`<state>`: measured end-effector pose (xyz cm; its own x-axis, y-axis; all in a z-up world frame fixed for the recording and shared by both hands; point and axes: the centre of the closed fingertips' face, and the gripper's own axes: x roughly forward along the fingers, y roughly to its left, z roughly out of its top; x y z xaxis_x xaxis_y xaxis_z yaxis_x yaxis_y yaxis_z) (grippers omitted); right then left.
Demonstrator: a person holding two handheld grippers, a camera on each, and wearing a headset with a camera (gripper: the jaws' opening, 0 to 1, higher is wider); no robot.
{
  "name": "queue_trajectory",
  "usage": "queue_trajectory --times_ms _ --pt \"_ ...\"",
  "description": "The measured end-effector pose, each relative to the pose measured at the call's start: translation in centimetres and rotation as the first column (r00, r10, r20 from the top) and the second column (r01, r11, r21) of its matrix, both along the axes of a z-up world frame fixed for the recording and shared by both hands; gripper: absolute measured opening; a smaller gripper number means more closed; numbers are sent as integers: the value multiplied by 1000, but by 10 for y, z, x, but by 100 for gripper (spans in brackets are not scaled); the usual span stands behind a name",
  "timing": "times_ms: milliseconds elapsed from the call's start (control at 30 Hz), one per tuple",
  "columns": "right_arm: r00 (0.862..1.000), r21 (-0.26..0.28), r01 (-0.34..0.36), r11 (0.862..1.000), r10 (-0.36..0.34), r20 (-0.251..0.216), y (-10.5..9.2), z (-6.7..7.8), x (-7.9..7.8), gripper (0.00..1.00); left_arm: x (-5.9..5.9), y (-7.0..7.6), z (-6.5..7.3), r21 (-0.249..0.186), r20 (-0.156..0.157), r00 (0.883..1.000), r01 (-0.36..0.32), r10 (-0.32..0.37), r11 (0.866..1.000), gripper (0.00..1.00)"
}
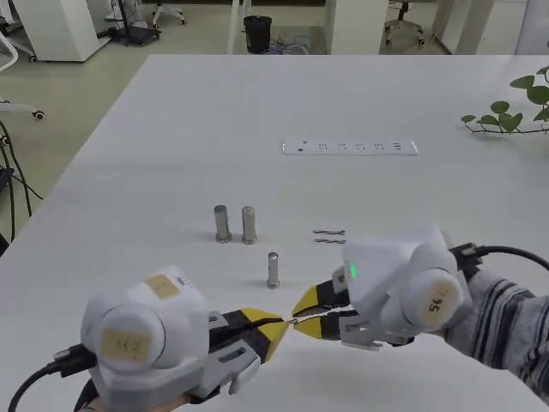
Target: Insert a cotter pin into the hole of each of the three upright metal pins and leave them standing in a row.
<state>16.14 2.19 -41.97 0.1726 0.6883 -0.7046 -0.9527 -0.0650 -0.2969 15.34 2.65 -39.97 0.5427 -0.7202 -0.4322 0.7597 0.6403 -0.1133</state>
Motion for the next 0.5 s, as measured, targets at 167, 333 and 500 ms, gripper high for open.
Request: queue_trajectory --times_ms 167,333,500 --pt "1000 -1 -20 1000 20 -11 0 -1 -6 0 -4 -1 0 24 20 999 50 -51 998 0" --pt "999 5 -43 999 43 -22 2 -1 -12 0 -8 -1 0 57 53 991 116 -119 992 0" --pt "997 6 -65 998 65 -31 3 -1 -17 0 -12 0 1 89 69 982 171 -178 981 0"
